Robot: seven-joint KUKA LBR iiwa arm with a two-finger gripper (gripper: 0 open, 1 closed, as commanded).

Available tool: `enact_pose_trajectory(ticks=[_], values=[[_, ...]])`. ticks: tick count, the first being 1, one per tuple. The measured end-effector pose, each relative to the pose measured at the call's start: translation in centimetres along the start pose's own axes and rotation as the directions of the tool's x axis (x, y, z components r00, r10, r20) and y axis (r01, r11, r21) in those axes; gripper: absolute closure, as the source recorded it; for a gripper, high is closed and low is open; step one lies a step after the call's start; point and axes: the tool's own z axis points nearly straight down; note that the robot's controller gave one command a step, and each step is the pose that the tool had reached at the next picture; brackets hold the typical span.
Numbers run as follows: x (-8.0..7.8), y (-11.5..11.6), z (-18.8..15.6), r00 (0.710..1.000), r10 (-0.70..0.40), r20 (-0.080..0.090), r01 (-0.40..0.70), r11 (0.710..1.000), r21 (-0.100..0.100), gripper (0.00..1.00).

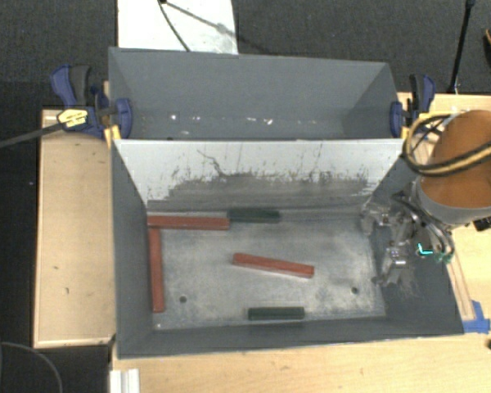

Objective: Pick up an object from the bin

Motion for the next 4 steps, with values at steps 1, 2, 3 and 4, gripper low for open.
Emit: enact_pose_trajectory(ticks=[1, 2, 3, 4], values=[[1.9, 5.4, 6.3, 0.998, 0.067, 0.000, -0.067, 0.998, -0.003, 0.00], [-2.2, 11.7, 5.9, 0.997, -0.079, 0.011, 0.079, 0.997, -0.001, 0.00], [-2.1, 11.4, 5.9, 0.997, -0.079, 0.009, 0.079, 0.997, 0.001, 1.00], [-2.3, 11.1, -8.6, 0.937, -0.349, 0.014, 0.349, 0.937, 0.006, 1.00]])
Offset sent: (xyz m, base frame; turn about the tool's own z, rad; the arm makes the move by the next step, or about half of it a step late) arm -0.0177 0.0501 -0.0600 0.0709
